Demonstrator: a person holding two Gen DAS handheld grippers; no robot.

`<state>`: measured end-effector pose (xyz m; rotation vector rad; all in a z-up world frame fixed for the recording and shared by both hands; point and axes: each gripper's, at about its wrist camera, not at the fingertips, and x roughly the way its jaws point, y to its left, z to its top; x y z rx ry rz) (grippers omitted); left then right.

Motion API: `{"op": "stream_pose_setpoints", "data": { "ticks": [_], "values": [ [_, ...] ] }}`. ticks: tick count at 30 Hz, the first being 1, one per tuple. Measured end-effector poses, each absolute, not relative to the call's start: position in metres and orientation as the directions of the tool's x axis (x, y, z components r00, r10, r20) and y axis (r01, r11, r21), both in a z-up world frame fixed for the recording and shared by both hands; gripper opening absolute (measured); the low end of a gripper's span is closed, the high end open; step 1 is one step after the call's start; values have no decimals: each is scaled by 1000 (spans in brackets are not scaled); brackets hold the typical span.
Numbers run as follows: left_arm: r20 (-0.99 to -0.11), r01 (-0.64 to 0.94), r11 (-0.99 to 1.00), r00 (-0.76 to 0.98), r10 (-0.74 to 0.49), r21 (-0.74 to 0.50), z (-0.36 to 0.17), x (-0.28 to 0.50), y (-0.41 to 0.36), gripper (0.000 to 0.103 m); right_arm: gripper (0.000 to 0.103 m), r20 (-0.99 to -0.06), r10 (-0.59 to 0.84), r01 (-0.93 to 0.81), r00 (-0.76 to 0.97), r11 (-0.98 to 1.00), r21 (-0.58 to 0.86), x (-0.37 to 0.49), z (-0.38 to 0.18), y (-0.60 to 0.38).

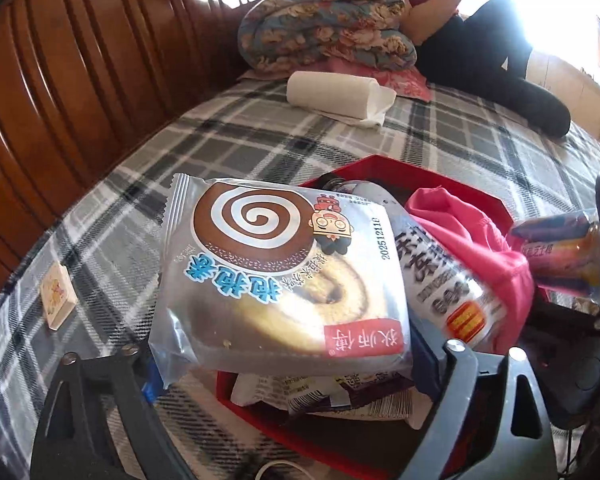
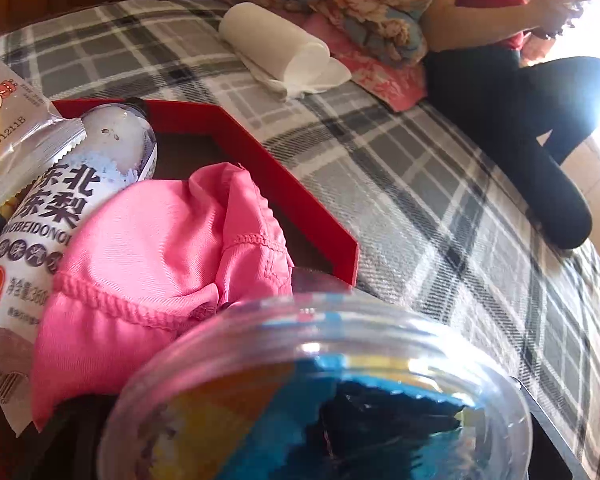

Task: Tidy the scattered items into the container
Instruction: 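Lower the swirl-cake packet into the tray with the left tool while the right tool lowers the tube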

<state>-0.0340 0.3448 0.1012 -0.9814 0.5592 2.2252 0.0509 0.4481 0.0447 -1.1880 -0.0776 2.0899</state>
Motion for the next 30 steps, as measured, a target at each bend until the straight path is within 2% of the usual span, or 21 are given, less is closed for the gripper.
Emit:
{"op": "stream_pose_setpoints", "data": {
  "ticks": [3, 7, 11, 14, 16, 19, 21, 30],
  "values": [
    [-773, -690, -709, -525, 356, 142, 94, -33, 344, 101, 52, -713, 625, -558, -317, -731, -393, 52, 44, 445],
    [-740, -689, -696, -574, 351, 204, 92, -25, 342, 103, 52, -703, 640, -579, -309, -714, -395, 52, 43, 443],
    [-633, -674, -626, -692, 348, 392, 90, 0, 345, 103, 55, -693, 660, -565, -289, -702, -434, 48, 44, 440],
    [-543, -634, -588, -760, 357, 502, 90, 20, 344, 103, 61, -682, 672, -556, -287, -697, -453, 49, 46, 437],
    [-512, -623, -578, -776, 369, 527, 91, 28, 341, 103, 72, -667, 687, -568, -287, -683, -459, 51, 48, 435],
    [-526, -637, -592, -761, 380, 494, 97, 28, 334, 103, 83, -649, 697, -587, -306, -674, -448, 55, 53, 434],
    [-534, -640, -618, -752, 386, 456, 104, 24, 327, 103, 86, -646, 692, -586, -322, -681, -438, 56, 55, 432],
    [-541, -628, -711, -735, 407, 317, 142, 4, 287, 103, 92, -596, 710, -571, -375, -684, -455, 56, 66, 409]
  ]
}}
